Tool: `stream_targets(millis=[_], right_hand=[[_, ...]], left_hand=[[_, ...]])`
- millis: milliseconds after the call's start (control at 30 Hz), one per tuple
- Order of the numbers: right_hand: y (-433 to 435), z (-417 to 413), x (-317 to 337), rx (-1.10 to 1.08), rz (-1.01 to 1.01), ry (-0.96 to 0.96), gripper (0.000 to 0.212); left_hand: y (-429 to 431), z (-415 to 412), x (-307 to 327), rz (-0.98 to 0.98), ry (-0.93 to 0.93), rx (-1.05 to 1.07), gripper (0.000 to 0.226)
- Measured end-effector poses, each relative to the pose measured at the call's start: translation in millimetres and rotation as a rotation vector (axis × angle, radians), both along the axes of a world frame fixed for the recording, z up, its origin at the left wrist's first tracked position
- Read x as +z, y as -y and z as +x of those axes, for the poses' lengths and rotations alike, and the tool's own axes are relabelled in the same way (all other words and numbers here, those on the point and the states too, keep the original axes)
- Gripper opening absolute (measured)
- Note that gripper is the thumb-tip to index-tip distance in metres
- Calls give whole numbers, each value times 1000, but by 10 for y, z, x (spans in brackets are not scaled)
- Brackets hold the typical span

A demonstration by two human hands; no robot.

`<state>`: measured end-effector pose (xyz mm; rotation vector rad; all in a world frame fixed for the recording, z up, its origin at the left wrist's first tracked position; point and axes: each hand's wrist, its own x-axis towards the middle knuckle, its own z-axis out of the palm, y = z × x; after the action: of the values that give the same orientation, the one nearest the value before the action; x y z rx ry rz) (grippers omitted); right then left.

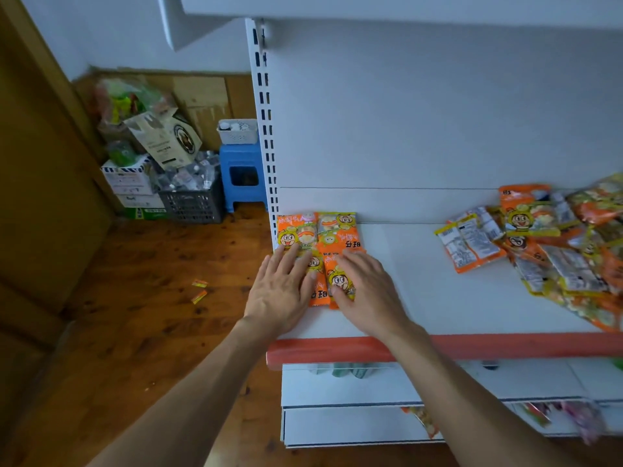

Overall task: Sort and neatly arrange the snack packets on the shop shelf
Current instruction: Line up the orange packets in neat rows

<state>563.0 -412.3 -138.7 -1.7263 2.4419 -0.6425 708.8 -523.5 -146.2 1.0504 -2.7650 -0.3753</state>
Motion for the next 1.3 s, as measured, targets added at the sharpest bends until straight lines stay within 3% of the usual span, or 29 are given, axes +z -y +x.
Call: stream_targets(millis=[333,567,900,1100,1200,1300], right_hand=[[96,-274,507,-206,22,43,41],[-220,-829,620,-386,90,104,49],[-924,-1807,551,-570,-29,108,53],[-1045,-2376,476,-386,78,-161,65],[-1035,-2553,392,-300,173,-212,67],[-1044,-2634,319,-295,134,-341,53]], left_hand=[[18,-175,467,-22,-62,-35,54],[-248,-741,643,-40,-51,-173,43],[-907,-1953,482,113,-27,-346,64],[-1124,-2602,204,166,-69,-312,88],[-1194,-2782,51,138,-119,-250,78],[-1235,-2862,-12,96,-200,-151,60]])
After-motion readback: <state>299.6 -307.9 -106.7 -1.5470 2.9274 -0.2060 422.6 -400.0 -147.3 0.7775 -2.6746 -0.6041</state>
